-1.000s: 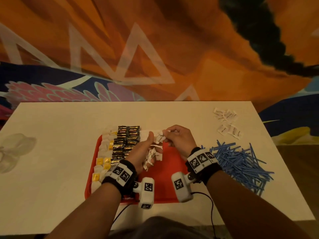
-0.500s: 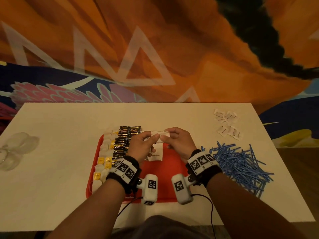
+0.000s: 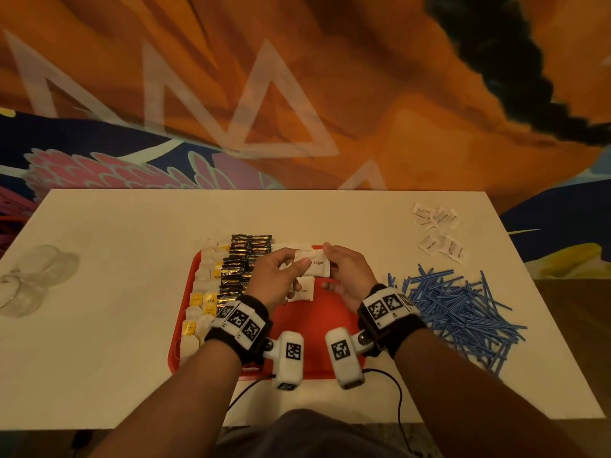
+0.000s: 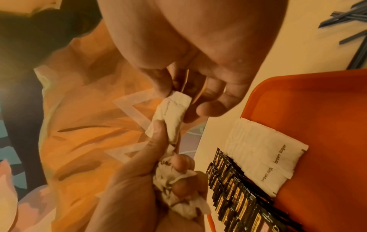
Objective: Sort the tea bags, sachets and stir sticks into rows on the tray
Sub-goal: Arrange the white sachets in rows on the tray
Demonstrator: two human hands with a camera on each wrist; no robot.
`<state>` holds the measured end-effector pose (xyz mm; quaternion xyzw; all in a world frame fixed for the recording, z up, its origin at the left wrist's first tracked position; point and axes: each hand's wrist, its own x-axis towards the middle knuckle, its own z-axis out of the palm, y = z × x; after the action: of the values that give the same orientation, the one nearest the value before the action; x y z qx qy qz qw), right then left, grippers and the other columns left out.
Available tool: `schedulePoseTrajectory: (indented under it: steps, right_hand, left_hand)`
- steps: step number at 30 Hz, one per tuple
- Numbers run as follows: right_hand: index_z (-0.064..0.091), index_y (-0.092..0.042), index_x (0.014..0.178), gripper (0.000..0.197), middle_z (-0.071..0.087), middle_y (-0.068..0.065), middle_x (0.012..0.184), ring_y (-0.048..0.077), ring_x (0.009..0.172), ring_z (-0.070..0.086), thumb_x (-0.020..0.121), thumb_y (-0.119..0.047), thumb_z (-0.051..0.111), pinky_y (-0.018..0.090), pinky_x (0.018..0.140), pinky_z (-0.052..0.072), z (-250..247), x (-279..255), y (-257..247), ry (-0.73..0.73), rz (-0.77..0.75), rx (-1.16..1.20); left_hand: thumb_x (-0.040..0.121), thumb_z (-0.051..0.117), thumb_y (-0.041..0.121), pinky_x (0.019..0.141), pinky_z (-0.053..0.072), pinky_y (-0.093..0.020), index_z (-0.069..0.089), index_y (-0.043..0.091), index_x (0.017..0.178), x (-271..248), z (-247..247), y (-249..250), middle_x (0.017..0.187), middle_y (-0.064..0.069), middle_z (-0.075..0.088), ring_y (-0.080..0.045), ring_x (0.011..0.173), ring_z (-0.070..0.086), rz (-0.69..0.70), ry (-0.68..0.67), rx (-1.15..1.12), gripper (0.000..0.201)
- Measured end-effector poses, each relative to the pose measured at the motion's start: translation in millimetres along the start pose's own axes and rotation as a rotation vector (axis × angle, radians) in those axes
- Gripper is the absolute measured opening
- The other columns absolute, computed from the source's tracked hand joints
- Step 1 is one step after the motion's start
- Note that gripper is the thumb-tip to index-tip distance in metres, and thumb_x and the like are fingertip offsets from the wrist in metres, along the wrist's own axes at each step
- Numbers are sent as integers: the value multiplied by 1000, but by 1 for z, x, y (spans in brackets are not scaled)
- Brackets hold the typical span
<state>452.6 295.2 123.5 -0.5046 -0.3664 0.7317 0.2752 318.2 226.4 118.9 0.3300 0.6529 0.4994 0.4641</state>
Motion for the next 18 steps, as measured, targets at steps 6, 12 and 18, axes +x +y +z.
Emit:
schedulePoseTrajectory:
  steps: [6,12,18]
  right_hand:
    - [68,-12,84,9,66,7,84,21,78,59,89,-19,70,26,55,47,-2,-2,10,-35,-45,-124]
    - [67,-4,106,25,71,10,94,21,77,64,95,-26,62,25,51,47,2,-2,16,-13,22,5]
    - [66,6,100,22,66,7,75,8,55,60,85,-8,73,20,49,46,0,-1,29,-19,-40,-175]
  left_hand:
    - [93,68,29,43,37,-22,71,18,86,3,0,-4,70,1,62,-13,50,56,-108,73,-147,13]
    - [97,62,32,36,34,-19,66,16,79,0,2,-8,64,3,62,-12,51,58,-130,135,-116,24]
    - [98,62,32,41,41,-22,69,10,79,1,-7,-17,60,3,58,-13,50,58,-52,257,26,30]
